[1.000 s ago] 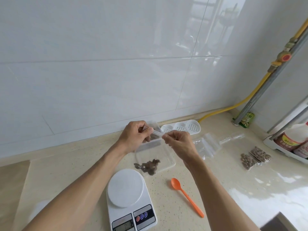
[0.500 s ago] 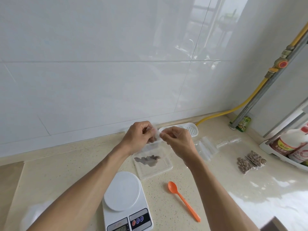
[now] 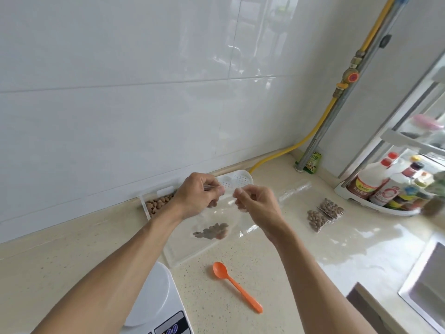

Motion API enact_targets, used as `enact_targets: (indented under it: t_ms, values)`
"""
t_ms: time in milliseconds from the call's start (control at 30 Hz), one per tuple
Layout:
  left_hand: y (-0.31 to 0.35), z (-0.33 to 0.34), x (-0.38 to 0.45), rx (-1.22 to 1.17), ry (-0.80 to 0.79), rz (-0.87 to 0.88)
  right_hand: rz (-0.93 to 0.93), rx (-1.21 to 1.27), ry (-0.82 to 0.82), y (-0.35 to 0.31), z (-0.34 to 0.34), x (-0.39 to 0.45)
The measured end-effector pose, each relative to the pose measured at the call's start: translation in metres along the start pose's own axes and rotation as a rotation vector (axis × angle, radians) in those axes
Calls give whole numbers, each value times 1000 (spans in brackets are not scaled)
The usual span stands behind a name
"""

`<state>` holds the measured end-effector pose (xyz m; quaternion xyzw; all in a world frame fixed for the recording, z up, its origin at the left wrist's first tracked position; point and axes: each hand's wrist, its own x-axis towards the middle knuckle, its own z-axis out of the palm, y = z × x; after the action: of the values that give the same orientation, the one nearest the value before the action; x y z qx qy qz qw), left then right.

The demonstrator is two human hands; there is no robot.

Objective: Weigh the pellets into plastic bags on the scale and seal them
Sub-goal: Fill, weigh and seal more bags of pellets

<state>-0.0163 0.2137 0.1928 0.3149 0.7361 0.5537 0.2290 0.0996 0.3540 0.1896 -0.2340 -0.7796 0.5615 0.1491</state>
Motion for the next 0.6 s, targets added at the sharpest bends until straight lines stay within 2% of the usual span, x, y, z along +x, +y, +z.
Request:
enact_targets:
  t_ms: [133, 233, 333, 400, 500, 600]
  values:
    - [12, 46, 33, 61, -132, -35, 4, -187, 107, 23, -52, 14]
    - [17, 83, 66, 115, -207, -45, 36, -43, 191, 49, -93, 30]
    - [21, 129, 99, 9, -223, -74, 90, 71, 153, 79, -134, 42]
    - [21, 161, 120, -57, -200, -89, 156, 35, 75, 104, -162, 51]
    - [15, 202, 151, -116, -66, -125, 253, -79, 27, 151, -203, 67]
    - [-3, 238, 181, -29, 65, -186, 326, -189, 35, 191, -242, 84]
